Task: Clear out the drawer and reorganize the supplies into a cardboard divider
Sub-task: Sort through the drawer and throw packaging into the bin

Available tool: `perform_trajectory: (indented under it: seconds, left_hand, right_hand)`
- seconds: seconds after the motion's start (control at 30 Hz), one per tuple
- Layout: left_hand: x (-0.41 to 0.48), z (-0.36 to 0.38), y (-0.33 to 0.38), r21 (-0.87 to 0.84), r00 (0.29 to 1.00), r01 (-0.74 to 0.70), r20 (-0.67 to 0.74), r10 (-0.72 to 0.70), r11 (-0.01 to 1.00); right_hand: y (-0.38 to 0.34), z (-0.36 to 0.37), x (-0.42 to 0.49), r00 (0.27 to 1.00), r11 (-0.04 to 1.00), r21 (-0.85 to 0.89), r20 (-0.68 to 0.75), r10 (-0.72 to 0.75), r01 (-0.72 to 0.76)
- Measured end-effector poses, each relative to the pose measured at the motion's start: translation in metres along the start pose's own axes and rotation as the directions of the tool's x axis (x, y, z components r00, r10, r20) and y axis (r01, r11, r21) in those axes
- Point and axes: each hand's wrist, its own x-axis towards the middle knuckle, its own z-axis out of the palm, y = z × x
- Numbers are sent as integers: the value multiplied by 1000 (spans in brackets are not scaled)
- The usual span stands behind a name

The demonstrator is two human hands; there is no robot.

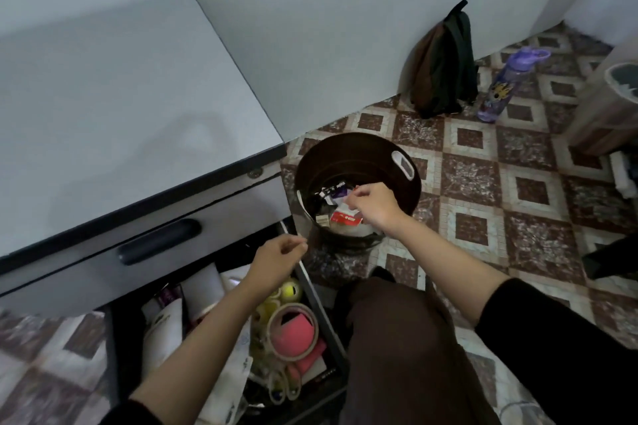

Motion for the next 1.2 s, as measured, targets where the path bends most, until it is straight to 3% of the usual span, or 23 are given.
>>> perform_trajectory:
  seconds: [0.23, 0.4, 0.63, 0.83, 1.0, 1.2]
  left_hand:
    - [-74, -36, -46, -45, 991, 3, -133, -9, 999]
    - [-124, -59, -97, -92, 973, 98, -202, -115, 991]
    - [-164, -83, -147, -53, 949, 224, -218, -230, 973]
    - [-174, -99, -176, -90, 930, 281, -220, -294, 956]
    - [-172, -104, -188, -30, 927, 272, -259, -270, 962]
    - [-160, -99, -194, 130, 954, 242, -212, -212, 961]
  right_hand:
    - [-40, 55, -80, 966, 972, -31, 124, -227, 232]
    - [-26, 113, -127, 920, 927, -161, 263, -292, 340]
    - [3, 177, -137, 919, 914, -283, 348, -184, 290]
    - [25, 221, -124, 946, 857, -475, 322, -43, 200]
    - [39, 235, -108, 971, 786, -601, 239, -1, 148]
    - [38, 238, -101, 982, 786, -606, 187, -6, 120]
